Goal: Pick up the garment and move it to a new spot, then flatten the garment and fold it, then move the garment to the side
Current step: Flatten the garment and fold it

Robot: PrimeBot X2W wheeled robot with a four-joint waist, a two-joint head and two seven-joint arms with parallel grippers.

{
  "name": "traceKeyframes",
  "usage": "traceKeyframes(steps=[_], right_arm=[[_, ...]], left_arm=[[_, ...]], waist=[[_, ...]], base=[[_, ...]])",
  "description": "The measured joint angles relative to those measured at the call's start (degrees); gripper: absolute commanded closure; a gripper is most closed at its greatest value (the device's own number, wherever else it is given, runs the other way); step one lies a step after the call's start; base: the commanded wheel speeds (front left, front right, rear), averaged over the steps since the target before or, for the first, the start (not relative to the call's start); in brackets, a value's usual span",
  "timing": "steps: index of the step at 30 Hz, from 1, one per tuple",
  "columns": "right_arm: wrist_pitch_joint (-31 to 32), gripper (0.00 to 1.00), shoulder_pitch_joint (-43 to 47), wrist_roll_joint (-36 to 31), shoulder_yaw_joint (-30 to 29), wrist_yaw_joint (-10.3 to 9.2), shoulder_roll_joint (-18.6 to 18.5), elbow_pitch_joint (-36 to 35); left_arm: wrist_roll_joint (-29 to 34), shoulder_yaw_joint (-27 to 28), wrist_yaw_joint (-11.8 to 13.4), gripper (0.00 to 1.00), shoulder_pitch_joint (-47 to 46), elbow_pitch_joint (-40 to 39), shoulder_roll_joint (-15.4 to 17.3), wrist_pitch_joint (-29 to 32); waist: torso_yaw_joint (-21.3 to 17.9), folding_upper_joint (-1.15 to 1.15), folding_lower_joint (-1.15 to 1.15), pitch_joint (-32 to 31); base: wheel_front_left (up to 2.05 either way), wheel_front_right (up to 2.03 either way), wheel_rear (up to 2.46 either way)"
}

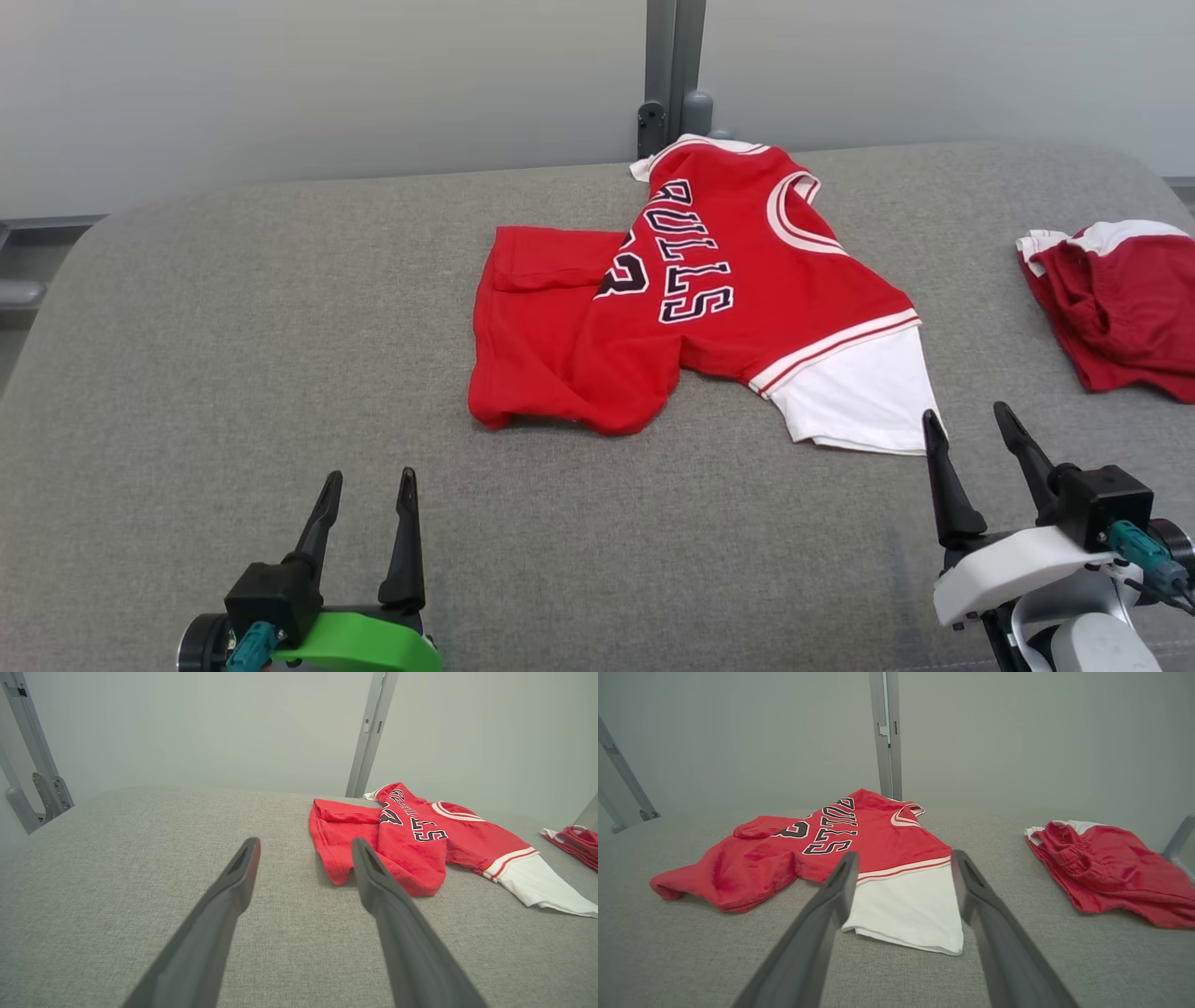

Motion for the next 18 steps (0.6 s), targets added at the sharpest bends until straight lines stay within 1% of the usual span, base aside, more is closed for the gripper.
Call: traceKeyframes(steps=[4, 9, 13, 18], right_arm=[[0.82, 0.0, -0.91, 0.02, 1.83, 0.0, -1.13, 0.94], [2.26, 0.0, -6.11, 0.67, 6.15, 0.0, -2.97, 4.02], [3.82, 0.0, -11.91, 1.94, 10.68, 0.0, -4.15, 8.67], [6.21, 0.0, -21.61, 4.74, 17.79, 0.01, -5.43, 15.7]], left_arm=[[-0.01, -0.83, -0.2, 0.0, -0.5, -0.24, -0.01, 0.0], [-0.22, -2.09, -0.18, 0.0, -1.69, -0.78, -0.02, -0.01], [-0.38, -2.43, -0.03, 0.0, -2.49, -1.57, -0.01, -0.01], [-1.11, -3.15, 0.31, 0.0, -3.69, -2.63, 0.01, -0.01]], waist=[[0.68, 0.0, 0.0, 0.81], [3.28, 0.0, 0.0, 1.88], [6.19, 0.0, 0.0, 2.94], [10.13, 0.0, 0.0, 4.82]], base=[[0.0, 0.0, 0.0], [0.0, 0.0, 0.0], [0.0, 0.0, 0.0], [0.0, 0.0, 0.0]])
